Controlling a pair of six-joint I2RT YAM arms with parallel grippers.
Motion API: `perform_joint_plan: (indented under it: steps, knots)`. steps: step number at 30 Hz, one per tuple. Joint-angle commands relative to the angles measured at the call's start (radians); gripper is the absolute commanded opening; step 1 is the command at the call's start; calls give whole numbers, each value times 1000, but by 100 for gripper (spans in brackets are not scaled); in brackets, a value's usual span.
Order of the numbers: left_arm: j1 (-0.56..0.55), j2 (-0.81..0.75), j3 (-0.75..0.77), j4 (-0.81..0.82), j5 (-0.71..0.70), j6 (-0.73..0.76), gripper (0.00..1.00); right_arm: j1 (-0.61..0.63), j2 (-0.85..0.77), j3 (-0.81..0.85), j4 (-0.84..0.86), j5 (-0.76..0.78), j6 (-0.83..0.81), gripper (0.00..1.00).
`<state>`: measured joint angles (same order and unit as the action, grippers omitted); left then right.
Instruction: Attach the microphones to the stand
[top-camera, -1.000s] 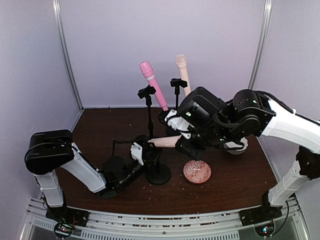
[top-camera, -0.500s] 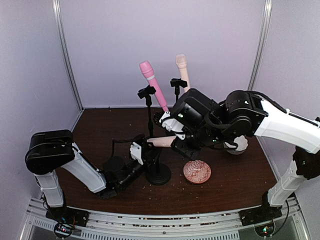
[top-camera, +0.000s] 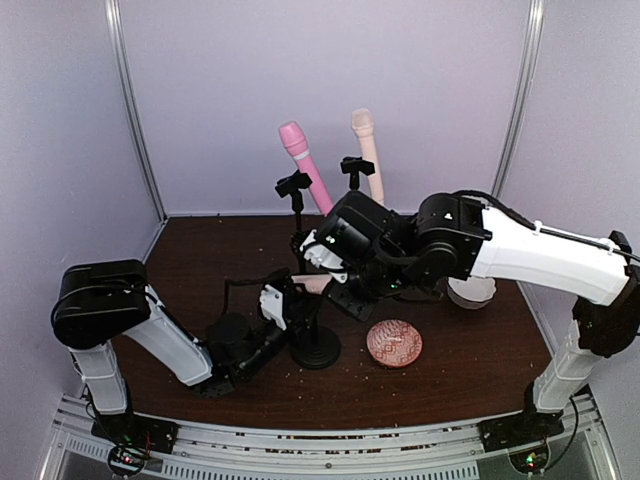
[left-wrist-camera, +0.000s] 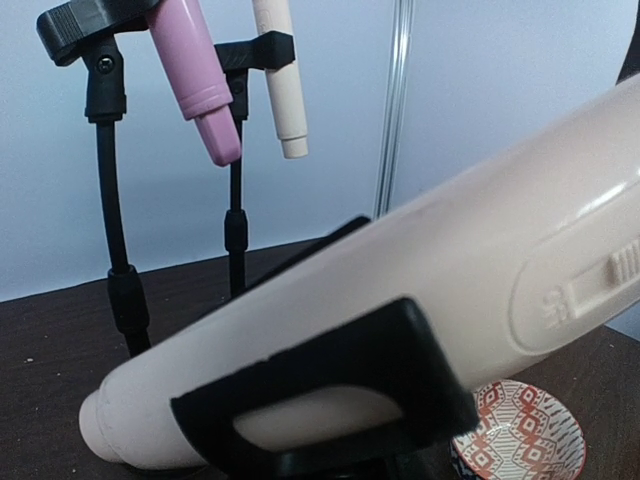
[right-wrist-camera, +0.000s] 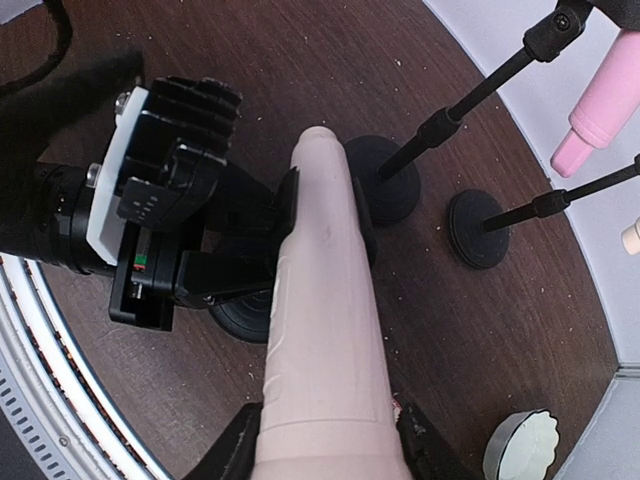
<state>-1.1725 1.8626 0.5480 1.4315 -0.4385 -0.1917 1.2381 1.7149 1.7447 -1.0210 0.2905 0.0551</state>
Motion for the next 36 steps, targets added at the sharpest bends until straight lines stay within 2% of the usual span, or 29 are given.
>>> perform_joint_plan:
  steps: [1, 14, 18, 20, 21, 23, 28, 29, 31, 33, 35, 36]
  knots:
    - [-83, -5, 42, 105, 219, 138, 0, -35, 155, -78, 9, -60, 6, 0]
    - [-84, -10, 31, 106, 198, 130, 0, -38, 173, -68, 3, -67, 23, 0]
    - [-82, -26, 16, 104, 108, 158, 0, -38, 115, -47, -27, -55, 53, 0]
    - [-71, -45, 4, 105, 79, 181, 0, -38, 77, -44, -26, -57, 74, 19]
    - [-64, -53, 0, 105, 68, 186, 0, -38, 57, -42, -26, -64, 89, 34]
    - [-48, -64, -8, 105, 54, 191, 0, -37, 13, -25, -35, -71, 113, 51]
    - [10, -114, -60, 106, 55, 227, 0, -36, -157, -38, 28, -104, 140, 70]
    - [32, -134, -77, 106, 70, 228, 0, -36, -193, -43, 38, -124, 144, 78]
    - [84, -172, -111, 106, 121, 226, 0, -36, -259, -63, 56, -160, 149, 85]
    - [144, -204, -141, 105, 162, 207, 0, -36, -327, -113, 92, -161, 151, 88]
    - [192, -228, -159, 105, 213, 186, 0, -36, -408, -198, 141, -121, 150, 98]
    - [214, -238, -163, 105, 230, 182, 0, -36, -442, -268, 172, -94, 146, 98]
